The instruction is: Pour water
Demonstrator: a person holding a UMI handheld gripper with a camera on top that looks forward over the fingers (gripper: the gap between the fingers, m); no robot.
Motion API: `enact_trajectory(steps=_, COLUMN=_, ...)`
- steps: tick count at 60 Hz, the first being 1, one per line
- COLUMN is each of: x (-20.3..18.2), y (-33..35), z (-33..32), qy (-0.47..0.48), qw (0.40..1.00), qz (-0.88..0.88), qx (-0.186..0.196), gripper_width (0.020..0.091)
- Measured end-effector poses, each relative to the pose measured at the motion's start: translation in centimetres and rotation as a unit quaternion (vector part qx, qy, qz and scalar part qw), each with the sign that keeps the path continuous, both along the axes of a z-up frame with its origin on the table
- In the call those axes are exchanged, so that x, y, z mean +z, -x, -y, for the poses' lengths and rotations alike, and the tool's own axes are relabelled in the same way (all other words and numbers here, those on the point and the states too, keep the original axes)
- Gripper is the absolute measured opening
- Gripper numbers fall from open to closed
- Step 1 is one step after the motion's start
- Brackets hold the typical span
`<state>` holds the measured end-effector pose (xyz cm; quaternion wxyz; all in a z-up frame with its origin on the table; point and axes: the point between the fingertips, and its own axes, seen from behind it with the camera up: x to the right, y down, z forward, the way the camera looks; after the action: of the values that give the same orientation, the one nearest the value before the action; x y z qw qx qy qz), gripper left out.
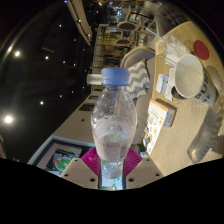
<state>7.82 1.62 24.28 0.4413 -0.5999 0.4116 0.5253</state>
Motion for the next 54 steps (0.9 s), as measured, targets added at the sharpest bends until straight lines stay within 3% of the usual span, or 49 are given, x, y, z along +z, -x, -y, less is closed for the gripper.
enact_trajectory(steps=17, x=-2.0, y=-4.3, z=0.6, qy=0.026, qw=0.969, qz=-0.247, qx=-0.007, gripper_width=0.0263)
enact_trajectory(steps=32, x=-2.1, y=-4.0, z=0.5, qy=0.04, qw=0.967, qz=-0.25, qx=0.024, gripper_width=0.0262)
enact_trajectory(steps=43, x=-2.1, y=-5.4, z=1.9, qy=0.045, qw=0.997, qz=-0.04, qx=0.049, gripper_width=0.0261)
enact_trajectory(steps=54, x=2.3, y=-12.8, z=2.3, qy=0.01, qw=0.968, qz=0.25, qx=0.003, gripper_width=0.0266)
